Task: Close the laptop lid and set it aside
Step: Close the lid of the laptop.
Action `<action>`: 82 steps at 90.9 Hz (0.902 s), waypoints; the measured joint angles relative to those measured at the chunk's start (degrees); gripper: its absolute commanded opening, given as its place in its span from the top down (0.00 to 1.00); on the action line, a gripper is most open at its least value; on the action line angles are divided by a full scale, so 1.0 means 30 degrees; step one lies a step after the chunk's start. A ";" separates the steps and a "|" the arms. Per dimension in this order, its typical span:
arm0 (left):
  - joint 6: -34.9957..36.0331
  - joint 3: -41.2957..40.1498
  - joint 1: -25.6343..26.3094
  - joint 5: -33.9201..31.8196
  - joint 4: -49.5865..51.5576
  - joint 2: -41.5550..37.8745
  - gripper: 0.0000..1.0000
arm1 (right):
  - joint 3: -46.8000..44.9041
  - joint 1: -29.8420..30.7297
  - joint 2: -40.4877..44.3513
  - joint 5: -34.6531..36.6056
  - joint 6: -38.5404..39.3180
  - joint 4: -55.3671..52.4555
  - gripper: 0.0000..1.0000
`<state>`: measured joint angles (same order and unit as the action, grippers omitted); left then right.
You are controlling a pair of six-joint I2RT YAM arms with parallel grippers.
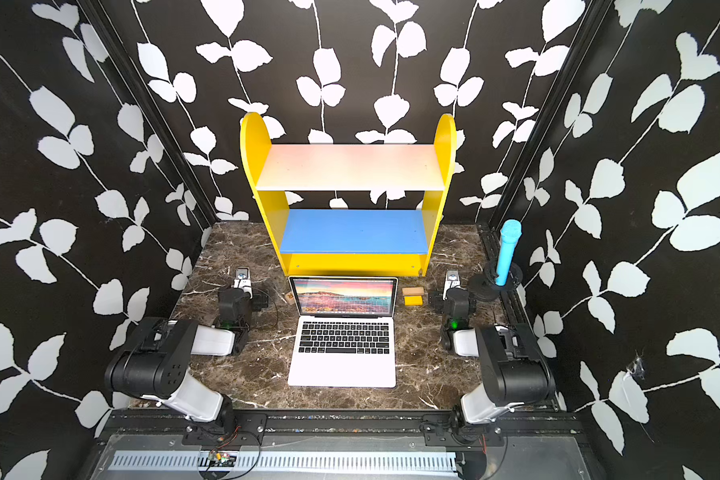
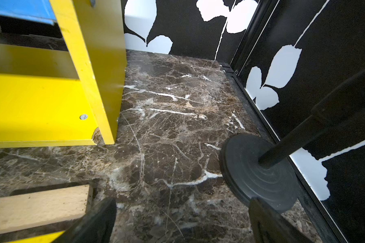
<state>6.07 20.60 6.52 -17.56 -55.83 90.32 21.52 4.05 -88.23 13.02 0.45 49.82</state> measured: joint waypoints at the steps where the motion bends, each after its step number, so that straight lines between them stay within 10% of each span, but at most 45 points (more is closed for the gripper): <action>1: 0.0000 0.0000 0.0000 0.0000 0.0000 0.0000 0.01 | 0.0000 0.0000 0.0000 0.0000 0.0000 0.0000 0.01; 61: 0.0015 -0.0022 -0.0015 -0.0022 0.0007 -0.0044 0.01 | 0.0000 -0.0160 0.0226 -0.0277 -0.0007 -0.0481 0.01; 82: 0.0321 -0.0656 0.1158 -0.2069 0.1668 -0.3730 0.02 | 0.1355 -0.0160 0.4983 -0.0561 -0.0641 -0.5064 0.01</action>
<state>7.03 18.63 10.00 -23.77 -50.83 79.13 25.58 3.57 -73.28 11.33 -1.48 34.63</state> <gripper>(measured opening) 0.985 0.992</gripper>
